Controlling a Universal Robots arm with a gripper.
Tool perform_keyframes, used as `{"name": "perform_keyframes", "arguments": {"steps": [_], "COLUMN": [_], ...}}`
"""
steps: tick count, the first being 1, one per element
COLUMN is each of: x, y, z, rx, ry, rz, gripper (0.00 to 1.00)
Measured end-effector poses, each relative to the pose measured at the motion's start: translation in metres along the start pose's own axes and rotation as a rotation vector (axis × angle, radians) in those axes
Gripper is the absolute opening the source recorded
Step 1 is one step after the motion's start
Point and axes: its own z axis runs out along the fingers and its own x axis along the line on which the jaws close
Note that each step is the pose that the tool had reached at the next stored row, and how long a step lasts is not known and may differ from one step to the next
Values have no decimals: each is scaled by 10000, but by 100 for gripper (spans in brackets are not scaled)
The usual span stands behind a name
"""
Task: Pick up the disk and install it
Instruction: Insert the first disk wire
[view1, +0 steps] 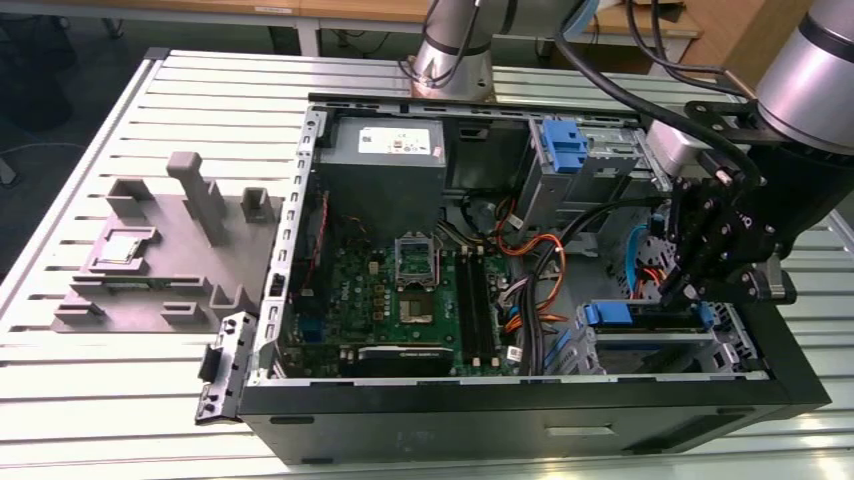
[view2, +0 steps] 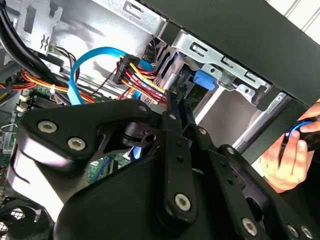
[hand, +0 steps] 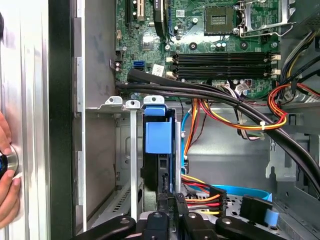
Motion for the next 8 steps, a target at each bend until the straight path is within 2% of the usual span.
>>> {"name": "perform_keyframes", "arguments": {"steps": [8], "x": [12], "y": [-6], "z": [2], "rx": [-9], "ry": [0], "rz": [106], "gripper": [17]}}
